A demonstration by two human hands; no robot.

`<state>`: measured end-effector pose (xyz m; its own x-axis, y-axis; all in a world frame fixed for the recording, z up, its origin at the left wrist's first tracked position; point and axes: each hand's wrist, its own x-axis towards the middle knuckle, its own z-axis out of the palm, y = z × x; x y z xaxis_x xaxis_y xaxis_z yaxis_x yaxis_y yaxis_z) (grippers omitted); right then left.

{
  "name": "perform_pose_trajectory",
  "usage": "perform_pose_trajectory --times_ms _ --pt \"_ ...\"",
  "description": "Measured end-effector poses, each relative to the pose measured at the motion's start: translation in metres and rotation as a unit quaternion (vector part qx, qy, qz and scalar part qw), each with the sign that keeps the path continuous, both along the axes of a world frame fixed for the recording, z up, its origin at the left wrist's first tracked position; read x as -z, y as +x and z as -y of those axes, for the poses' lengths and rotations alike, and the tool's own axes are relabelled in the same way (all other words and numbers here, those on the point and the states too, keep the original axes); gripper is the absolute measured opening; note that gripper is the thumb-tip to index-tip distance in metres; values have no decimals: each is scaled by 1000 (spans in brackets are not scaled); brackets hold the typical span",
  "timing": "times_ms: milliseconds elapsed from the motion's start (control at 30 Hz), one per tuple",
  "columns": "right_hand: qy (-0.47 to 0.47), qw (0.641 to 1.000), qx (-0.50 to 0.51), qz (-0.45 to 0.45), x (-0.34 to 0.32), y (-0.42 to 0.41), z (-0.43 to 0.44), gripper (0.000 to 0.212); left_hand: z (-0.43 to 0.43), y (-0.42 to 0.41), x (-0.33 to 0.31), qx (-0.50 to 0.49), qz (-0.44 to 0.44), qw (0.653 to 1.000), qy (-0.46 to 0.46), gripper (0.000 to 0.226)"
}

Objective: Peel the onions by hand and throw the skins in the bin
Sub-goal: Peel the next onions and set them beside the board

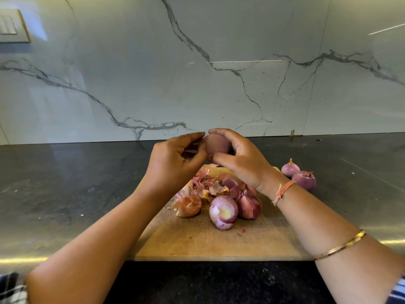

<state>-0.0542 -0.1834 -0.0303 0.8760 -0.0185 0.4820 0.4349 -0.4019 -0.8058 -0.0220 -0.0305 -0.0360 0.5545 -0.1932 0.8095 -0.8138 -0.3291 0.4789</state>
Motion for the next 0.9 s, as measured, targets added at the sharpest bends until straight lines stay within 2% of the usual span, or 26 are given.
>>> perform_pose_trajectory --times_ms 167,533,900 --pt "3 1000 -4 1 1 1 0 48 0 -3 -1 18 10 1000 6 31" --pt "-10 1000 1 2 2 0 2 39 2 0 1 40 -12 999 -24 22" --pt "5 1000 -1 3 3 4 1 46 1 -2 0 58 -24 998 -24 25"
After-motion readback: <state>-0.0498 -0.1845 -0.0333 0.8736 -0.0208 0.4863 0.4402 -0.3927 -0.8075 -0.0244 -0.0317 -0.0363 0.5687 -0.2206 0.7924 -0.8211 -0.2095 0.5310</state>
